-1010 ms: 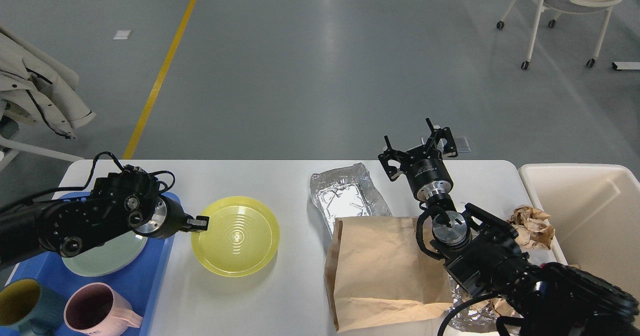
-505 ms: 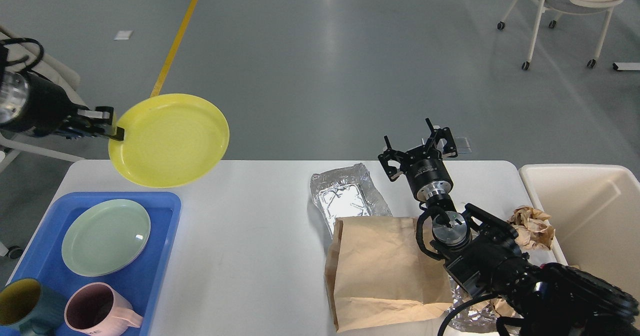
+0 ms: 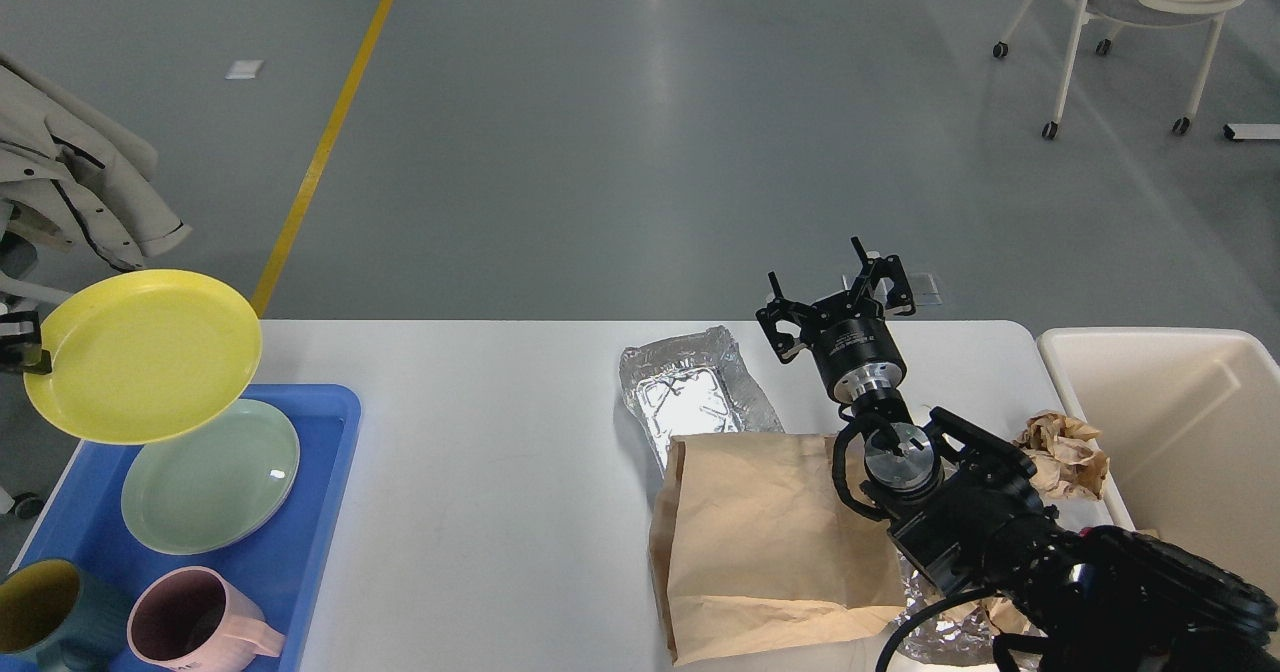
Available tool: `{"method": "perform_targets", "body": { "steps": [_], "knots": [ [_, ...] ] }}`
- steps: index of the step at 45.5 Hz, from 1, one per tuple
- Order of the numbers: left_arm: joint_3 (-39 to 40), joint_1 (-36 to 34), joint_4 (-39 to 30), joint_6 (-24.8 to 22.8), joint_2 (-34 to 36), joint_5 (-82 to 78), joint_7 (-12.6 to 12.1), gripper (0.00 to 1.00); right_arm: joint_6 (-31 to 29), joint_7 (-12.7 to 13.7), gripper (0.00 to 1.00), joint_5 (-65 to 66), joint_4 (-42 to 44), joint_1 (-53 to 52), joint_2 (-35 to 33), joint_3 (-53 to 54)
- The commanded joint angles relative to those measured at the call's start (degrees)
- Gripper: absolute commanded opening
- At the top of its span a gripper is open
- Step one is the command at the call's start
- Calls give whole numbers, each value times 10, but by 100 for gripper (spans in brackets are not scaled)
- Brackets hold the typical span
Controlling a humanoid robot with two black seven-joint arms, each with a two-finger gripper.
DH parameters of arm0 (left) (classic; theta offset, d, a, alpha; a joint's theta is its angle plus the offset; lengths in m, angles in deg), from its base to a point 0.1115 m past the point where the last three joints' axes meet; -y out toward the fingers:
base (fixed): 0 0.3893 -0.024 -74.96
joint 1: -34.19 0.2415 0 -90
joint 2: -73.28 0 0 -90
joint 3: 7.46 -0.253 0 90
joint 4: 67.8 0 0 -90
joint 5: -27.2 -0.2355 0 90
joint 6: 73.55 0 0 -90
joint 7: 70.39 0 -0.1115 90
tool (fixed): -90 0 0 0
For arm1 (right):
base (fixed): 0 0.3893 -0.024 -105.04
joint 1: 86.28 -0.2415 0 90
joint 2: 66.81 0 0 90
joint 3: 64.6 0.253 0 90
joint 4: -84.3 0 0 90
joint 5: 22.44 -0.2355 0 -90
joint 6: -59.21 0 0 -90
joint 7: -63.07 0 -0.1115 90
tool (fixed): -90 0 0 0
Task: Tidy desktop
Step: 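Lift the yellow plate and stack it on the green plate, then release the plate and raise the left gripper away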
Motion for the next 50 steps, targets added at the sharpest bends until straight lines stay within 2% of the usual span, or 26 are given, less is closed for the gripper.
{"method": "perform_targets", "body": {
  "steps": [1,17,26,29,37,41,44,50],
  "knots": [
    [-1,57,43,76,-18,-54,46,0,-1,0,100,0,0,0,0,1],
    [-29,112,144,164,-115,-42,44,0,-1,0,100,0,0,0,0,0],
    [-58,116,156,177,-142,-33,43,0,0,0,100,0,0,0,0,1],
    [-63,125,157,182,-144,-19,40,3,0,0,100,0,0,0,0,1],
    [-67,131,170,184,-157,-8,41,24,-1,0,100,0,0,-1,0,0],
    [-67,130,172,183,-158,-1,42,40,0,0,100,0,0,-1,0,1],
    [-67,130,173,182,-156,8,43,61,-1,0,100,0,0,-1,0,1],
    [-66,119,173,177,-152,10,52,77,0,1,100,0,0,-1,0,0]
  ]
}}
